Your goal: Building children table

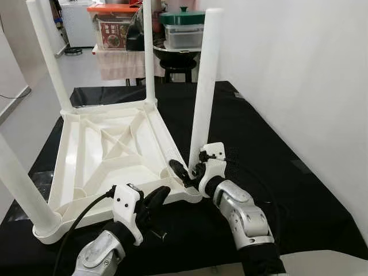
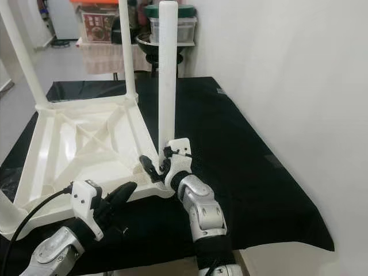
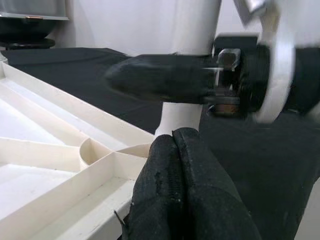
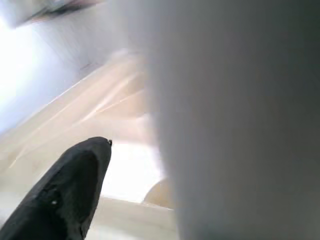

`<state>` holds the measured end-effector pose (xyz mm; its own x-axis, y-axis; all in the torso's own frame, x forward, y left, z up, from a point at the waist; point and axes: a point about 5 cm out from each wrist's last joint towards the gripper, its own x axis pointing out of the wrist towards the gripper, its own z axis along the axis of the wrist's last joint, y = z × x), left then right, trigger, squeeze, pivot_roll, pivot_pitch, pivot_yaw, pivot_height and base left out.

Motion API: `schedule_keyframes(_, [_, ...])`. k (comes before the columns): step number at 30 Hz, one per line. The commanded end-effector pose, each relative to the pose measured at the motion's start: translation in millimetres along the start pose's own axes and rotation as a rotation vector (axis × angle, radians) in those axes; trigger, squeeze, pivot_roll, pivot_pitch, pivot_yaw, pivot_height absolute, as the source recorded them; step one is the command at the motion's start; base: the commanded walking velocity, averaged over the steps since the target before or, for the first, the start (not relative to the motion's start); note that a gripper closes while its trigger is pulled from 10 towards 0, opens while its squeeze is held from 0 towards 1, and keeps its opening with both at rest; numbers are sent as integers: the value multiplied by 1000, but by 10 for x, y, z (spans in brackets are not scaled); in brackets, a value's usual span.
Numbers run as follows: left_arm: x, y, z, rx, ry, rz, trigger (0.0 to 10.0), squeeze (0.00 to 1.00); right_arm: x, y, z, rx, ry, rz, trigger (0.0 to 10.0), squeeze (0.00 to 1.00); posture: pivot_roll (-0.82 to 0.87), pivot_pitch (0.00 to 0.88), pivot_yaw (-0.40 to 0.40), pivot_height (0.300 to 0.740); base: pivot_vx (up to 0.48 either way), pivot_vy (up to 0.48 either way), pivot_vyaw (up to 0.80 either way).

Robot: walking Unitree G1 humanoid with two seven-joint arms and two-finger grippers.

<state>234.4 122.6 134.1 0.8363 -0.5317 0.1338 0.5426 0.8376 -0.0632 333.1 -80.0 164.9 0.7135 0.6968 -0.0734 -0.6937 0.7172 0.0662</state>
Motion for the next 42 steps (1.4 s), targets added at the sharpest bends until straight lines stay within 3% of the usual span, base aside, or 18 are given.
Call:
schedule_keyframes(1, [-4, 13, -52, -11, 25, 1, 10000, 0, 51, 76, 88, -63, -15, 163, 10000, 0, -1, 0, -59, 740, 0, 0, 0])
schedule_keyframes(5, [6, 11, -59, -11, 25, 3, 10000, 0, -7, -98, 239, -155, 10, 365, 10000, 0, 11, 0, -66, 740, 0, 0, 0])
schedule_keyframes(14, [23, -2, -77, -12, 28, 5, 10000, 0, -1, -287, 372, -162, 71, 527, 10000, 0, 22, 0, -69, 740, 0, 0, 0])
schedule_keyframes(15, [25, -5, -79, -13, 28, 5, 10000, 0, 14, -309, 384, -154, 73, 543, 8706, 0, 22, 0, -69, 740, 0, 0, 0])
schedule_keyframes(17, [25, -5, -79, -13, 28, 5, 10000, 0, 14, -309, 384, -154, 73, 543, 8706, 0, 22, 0, -69, 740, 0, 0, 0])
schedule_keyframes(18, [26, -8, -83, -14, 29, 4, 10000, 0, 54, -317, 416, -136, 53, 562, 0, 0, 28, 0, -63, 740, 0, 0, 0])
schedule_keyframes(25, [22, -6, -86, -15, 33, 3, 10000, 0, 73, -291, 393, -133, 33, 574, 0, 0, 28, 0, -64, 740, 0, 0, 0])
schedule_keyframes(31, [15, -5, -85, -15, 34, 3, 10000, 0, 40, -333, 346, -140, 6, 475, 0, 0, 23, 0, -60, 740, 0, 0, 0])
schedule_keyframes(33, [8, -1, -83, -15, 35, 3, 10000, 0, 38, -323, 242, -127, 10, 309, 0, 0, 24, 0, -65, 740, 0, 0, 0])
schedule_keyframes(34, [8, -1, -83, -15, 35, 3, 10000, 0, 38, -323, 242, -127, 10, 309, 0, 0, 24, 0, -65, 740, 0, 0, 0])
schedule_keyframes(36, [-5, 18, -78, -13, 36, 3, 10000, 0, 113, -314, 108, 26, -62, -73, 0, 0, 20, 0, -75, 740, 0, 0, 0])
schedule_keyframes(37, [-5, 18, -78, -13, 36, 3, 10000, 0, 113, -314, 108, 26, -62, -73, 0, 0, 20, 0, -75, 740, 0, 0, 0])
schedule_keyframes(38, [-7, 25, -75, -13, 37, 3, 10000, 0, 110, -51, -271, 56, 37, -186, 0, 0, 16, 0, -57, 740, 0, 0, 0])
schedule_keyframes(39, [-5, 48, -83, -6, 44, 1, 10000, 0, 150, 316, -101, -190, -72, -95, 0, 0, 0, 0, -42, 740, 0, 0, 0])
schedule_keyframes(42, [-5, 54, -88, -4, 47, 0, 10000, 0, 157, 411, -27, -263, -112, -48, 0, 0, 0, 0, -42, 740, 0, 0, 0])
